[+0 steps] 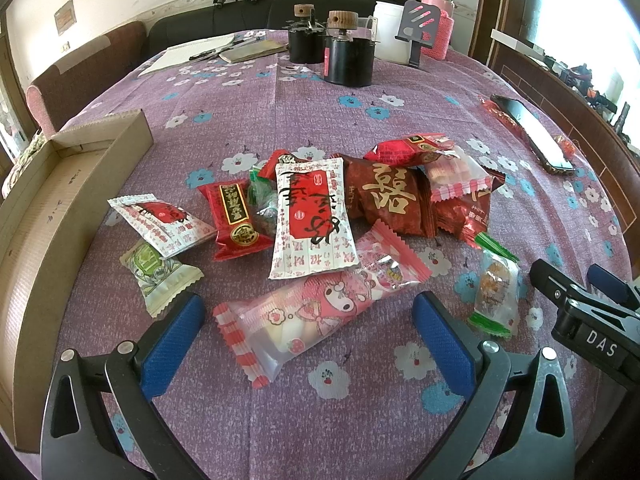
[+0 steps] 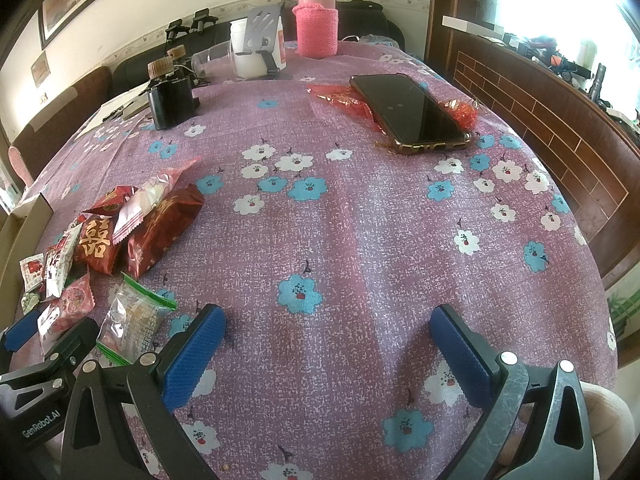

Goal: Organize snacks

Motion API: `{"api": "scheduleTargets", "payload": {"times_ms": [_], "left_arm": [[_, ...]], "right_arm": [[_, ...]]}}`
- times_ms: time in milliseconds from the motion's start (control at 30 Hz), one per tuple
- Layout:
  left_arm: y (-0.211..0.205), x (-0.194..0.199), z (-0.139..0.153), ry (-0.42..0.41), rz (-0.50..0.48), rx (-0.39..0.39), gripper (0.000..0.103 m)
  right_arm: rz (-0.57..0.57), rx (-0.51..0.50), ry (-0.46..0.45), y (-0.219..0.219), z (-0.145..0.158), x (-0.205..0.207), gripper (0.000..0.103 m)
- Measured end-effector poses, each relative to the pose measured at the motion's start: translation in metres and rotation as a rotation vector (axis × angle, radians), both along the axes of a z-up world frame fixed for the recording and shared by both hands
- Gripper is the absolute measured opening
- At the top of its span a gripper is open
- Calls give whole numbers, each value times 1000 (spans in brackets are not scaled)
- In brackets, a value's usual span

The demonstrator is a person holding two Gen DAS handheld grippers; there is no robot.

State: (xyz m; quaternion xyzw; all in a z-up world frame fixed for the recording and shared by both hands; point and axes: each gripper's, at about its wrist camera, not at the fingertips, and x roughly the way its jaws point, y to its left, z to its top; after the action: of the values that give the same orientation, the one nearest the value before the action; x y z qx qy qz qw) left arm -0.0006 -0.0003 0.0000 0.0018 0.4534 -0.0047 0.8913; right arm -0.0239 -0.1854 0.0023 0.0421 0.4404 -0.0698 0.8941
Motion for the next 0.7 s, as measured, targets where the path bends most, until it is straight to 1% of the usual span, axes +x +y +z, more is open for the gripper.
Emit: {"api": "scheduleTargets", "payload": {"times_ms": [67, 200, 267, 400, 500, 567, 667, 700], "left_arm": [[0, 0, 0, 13, -22, 1, 103], [2, -3, 3, 67, -67, 4, 103], [3, -7, 2, 66, -95, 7, 103], [2, -13, 3, 67, -91, 4, 103], [1, -22, 6, 84, -122, -20, 103], [5, -29, 13, 63, -126, -47, 103], [18, -51, 38, -41, -105, -54, 103], [27, -60, 51, -87, -90, -66, 103]], "right_arm": [[0, 0, 0, 0, 0, 0, 103], [0, 0, 0, 0, 0, 0, 103], [0, 0, 0, 0, 0, 0, 103], [0, 0, 0, 0, 0, 0, 103], [-1, 0, 0, 0, 0, 0, 103], [-1, 0, 0, 0, 0, 0, 103], [-1, 0, 0, 0, 0, 0, 103], [-1, 0, 0, 0, 0, 0, 103]]}}
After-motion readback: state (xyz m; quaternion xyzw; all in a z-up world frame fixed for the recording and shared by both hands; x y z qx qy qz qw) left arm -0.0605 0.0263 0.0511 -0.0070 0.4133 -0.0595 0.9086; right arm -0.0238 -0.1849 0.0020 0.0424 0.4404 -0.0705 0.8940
